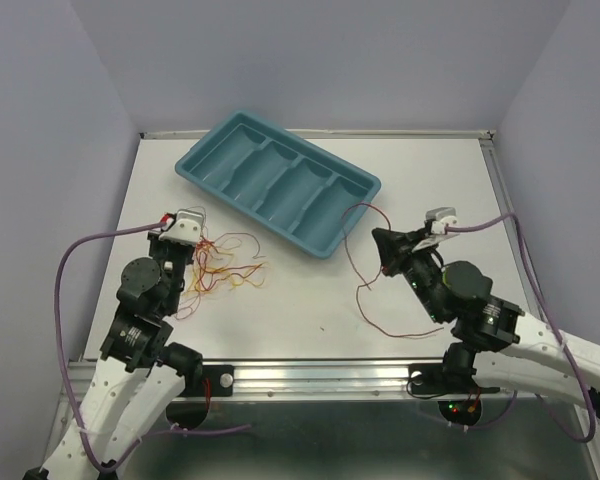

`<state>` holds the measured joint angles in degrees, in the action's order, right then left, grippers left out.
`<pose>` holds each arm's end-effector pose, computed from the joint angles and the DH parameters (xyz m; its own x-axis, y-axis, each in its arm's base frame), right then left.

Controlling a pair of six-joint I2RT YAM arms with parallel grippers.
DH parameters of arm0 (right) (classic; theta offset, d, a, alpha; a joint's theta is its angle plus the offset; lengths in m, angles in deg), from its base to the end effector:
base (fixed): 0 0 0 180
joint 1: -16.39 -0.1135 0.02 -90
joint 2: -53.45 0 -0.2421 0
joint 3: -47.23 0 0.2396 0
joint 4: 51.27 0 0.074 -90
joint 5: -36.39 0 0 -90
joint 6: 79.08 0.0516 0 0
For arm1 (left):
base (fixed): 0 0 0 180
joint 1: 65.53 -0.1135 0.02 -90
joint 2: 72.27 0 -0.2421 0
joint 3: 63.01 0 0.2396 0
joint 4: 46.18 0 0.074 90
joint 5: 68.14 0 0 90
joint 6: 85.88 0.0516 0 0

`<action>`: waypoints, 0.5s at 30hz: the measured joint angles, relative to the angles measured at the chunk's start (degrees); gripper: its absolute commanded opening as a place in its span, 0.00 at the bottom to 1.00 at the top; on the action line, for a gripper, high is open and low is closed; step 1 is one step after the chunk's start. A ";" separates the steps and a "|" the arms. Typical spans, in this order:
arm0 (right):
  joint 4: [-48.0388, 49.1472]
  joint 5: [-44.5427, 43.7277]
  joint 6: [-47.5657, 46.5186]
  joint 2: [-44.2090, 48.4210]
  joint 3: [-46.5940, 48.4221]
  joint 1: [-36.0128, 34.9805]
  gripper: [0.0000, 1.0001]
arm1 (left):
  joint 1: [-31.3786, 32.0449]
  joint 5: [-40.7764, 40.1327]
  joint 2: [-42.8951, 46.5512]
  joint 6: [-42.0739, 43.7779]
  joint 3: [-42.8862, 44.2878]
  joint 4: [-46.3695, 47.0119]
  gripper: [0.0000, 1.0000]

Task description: Untangle the cables

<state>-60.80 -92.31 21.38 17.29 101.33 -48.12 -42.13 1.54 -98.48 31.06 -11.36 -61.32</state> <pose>0.1004 0.1355 0.3469 -0.0177 0.2922 -0.9562 -0.4424 0.8553 0.2695 0.1352 -0.0390 0.3452 0.1730 0.3881 -0.9052 -0.0219 0.9204 0.3904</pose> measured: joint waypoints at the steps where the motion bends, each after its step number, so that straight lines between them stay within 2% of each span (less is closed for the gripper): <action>1: -0.66 -0.04 -0.11 -1.40 0.33 -0.02 0.01 | 0.00 1.36 0.66 0.22 -0.09 -1.29 0.00; 3: -2.75 -0.09 -0.46 -5.25 2.95 0.00 0.01 | 0.00 4.63 1.31 0.79 -0.09 -3.85 0.04; 4: -3.58 -0.02 -0.90 -7.74 5.22 0.00 0.01 | -0.02 7.43 1.40 1.44 -0.09 -6.08 0.26; 7: -4.52 0.07 -2.03 -12.22 11.54 -0.07 0.00 | -0.02 14.71 1.18 3.32 -0.09 -12.48 0.66; 11: -4.48 0.11 -4.20 -18.69 23.74 -0.07 0.01 | 0.00 20.57 1.90 6.34 -0.15 -17.73 0.86; 15: -3.93 0.02 -6.78 -25.59 37.92 -0.07 0.01 | 0.00 25.24 4.48 8.72 0.13 -20.39 0.90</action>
<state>-64.73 -92.29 14.61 -8.30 139.25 -48.19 -42.13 26.79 -94.00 39.78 -11.23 -81.72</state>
